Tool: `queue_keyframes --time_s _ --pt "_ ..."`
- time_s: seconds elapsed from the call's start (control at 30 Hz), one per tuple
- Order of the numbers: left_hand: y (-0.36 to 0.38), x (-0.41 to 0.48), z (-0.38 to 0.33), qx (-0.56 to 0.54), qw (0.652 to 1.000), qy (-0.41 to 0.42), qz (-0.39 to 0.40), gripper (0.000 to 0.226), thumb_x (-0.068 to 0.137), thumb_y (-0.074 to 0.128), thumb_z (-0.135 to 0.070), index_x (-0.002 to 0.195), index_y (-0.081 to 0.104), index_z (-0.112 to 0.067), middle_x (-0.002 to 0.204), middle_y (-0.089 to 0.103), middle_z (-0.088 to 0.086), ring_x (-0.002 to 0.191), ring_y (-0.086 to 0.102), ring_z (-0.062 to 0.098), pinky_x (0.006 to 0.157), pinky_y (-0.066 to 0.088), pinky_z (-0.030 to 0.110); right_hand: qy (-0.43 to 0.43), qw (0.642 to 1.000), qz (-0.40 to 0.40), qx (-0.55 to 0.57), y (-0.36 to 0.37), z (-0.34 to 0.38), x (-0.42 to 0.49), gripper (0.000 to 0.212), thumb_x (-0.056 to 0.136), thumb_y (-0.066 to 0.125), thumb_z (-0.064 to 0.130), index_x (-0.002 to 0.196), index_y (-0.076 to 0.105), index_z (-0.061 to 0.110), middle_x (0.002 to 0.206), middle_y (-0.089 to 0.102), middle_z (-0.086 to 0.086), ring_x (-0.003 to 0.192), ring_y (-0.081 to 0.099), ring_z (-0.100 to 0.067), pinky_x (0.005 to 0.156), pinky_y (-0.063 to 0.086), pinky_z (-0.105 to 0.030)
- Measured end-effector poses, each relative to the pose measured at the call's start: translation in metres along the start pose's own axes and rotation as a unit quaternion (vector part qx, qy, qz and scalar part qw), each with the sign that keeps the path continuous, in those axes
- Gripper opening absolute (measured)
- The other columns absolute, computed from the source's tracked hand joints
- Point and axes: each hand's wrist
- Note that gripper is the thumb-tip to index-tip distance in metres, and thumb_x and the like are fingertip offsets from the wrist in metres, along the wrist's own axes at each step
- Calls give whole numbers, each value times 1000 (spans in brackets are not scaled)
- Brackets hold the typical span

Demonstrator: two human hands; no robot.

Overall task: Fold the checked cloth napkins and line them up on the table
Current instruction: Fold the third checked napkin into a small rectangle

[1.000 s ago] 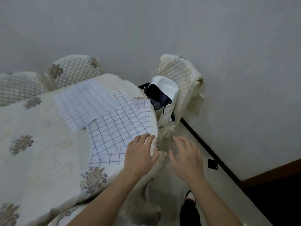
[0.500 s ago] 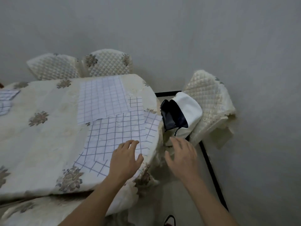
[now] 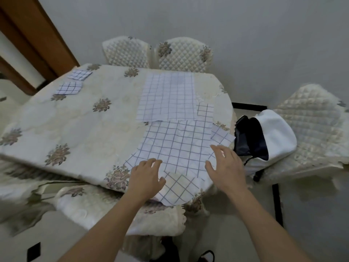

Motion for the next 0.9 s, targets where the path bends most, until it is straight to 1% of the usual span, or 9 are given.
queue_keyframes --time_s 0.13,0.27,0.33,0.43,0.5,0.57,0.67,0.77,0.9 --pt "5 22 25 28 998 22 44 66 96 46 -49 155 23 -27 161 28 -3 144 30 23 111 34 45 -20 1000 9 -13 23 12 15 53 90 57 41 136 56 16 133 57 -9 123 53 -30 103 46 -51" --pt "27 50 51 27 994 92 60 71 97 39 -53 158 15 -26 163 23 0 146 26 23 113 34 44 -79 996 5 -46 53 17 20 42 92 61 37 128 62 15 128 62 -9 118 57 -29 100 49 -47" --pt "40 65 63 23 989 136 55 74 91 30 -56 157 25 -23 160 32 3 144 34 26 110 39 45 -101 993 17 -60 71 15 24 41 93 55 41 125 64 16 126 63 -8 117 59 -29 99 50 -46" --pt "67 87 82 19 976 218 19 70 86 39 -52 146 45 -18 149 49 7 134 50 28 105 47 46 -113 990 51 -70 101 16 28 41 94 59 42 126 63 17 128 62 -7 117 59 -29 99 51 -45" --pt "85 99 93 21 969 245 7 68 87 43 -51 146 45 -17 151 47 8 138 46 27 109 44 46 -127 985 84 -76 122 17 28 44 93 63 41 131 58 17 136 58 -9 123 57 -30 101 50 -45" --pt "98 109 99 24 966 255 5 70 91 42 -55 150 40 -18 157 39 7 145 36 25 116 34 45 -144 981 107 -76 139 16 27 50 94 62 41 136 53 16 146 51 -10 133 50 -31 106 47 -46" --pt "110 119 104 14 960 278 6 70 97 37 -57 155 32 -19 165 22 4 152 19 21 121 20 45 -159 976 129 -78 156 14 29 57 98 49 48 145 46 17 156 40 -7 146 36 -28 115 37 -48" --pt "119 127 111 -2 954 298 -3 69 99 39 -56 156 31 -18 166 18 2 153 15 19 122 22 46 -192 970 128 -80 165 14 33 65 98 46 58 150 43 18 160 36 -6 149 30 -28 119 30 -50" --pt "126 132 115 -9 949 314 -35 66 98 45 -56 152 41 -17 162 30 3 150 27 20 117 30 47 -213 967 115 -83 169 12 32 66 98 47 63 149 45 21 159 37 -6 149 30 -28 117 31 -52"
Point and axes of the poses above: each hand's wrist, its own x-axis towards the middle knuckle, its own y-axis out of the palm, z = x × y
